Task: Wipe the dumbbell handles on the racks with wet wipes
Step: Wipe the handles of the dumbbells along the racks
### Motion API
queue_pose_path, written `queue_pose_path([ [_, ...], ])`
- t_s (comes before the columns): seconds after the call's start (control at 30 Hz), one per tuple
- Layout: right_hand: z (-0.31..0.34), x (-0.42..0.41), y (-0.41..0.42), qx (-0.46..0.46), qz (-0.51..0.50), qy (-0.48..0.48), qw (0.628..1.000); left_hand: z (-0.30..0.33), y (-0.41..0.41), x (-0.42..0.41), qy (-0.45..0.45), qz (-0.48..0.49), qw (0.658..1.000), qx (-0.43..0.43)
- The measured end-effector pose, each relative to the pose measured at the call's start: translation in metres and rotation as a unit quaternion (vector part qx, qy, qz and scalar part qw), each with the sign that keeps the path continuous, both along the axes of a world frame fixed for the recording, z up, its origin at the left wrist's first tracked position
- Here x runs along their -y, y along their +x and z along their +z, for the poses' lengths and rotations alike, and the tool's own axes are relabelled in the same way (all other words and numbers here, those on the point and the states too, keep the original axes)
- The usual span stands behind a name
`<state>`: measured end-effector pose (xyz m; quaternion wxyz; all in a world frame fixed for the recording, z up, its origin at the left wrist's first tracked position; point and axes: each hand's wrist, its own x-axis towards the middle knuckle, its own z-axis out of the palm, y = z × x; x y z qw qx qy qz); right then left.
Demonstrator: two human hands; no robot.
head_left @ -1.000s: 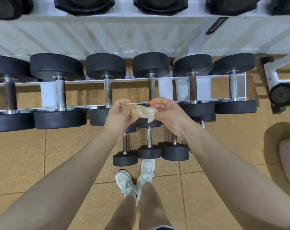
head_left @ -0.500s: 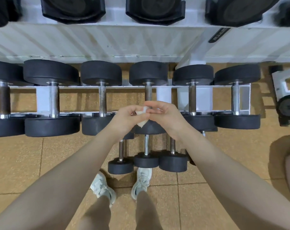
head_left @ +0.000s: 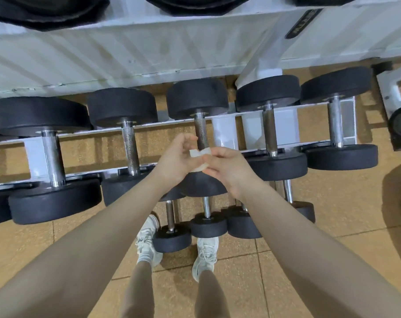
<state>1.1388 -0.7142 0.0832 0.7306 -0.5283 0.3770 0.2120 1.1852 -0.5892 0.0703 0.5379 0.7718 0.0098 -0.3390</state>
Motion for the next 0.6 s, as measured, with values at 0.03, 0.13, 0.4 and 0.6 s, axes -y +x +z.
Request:
queue_pose_path([
  [0.03, -0.005, -0.001, 0.003, -0.008, -0.03, 0.022, 0.999, -0.003, 0.006, 0.001, 0.003, -0.014, 1.0, 0.012],
  [0.13, -0.024, 0.002, 0.013, -0.004, -0.093, 0.072, 0.993, -0.016, 0.022, -0.001, 0.034, -0.046, 0.995, 0.078],
  [0.4, -0.064, 0.004, 0.041, 0.018, -0.166, 0.08, 0.983, -0.053, 0.048, -0.008, -0.015, -0.03, 0.996, 0.083],
  [0.6, -0.109, 0.034, 0.055, -0.046, -0.096, -0.35, 0.931, -0.09, 0.048, -0.035, 0.022, -0.139, 0.99, -0.002],
])
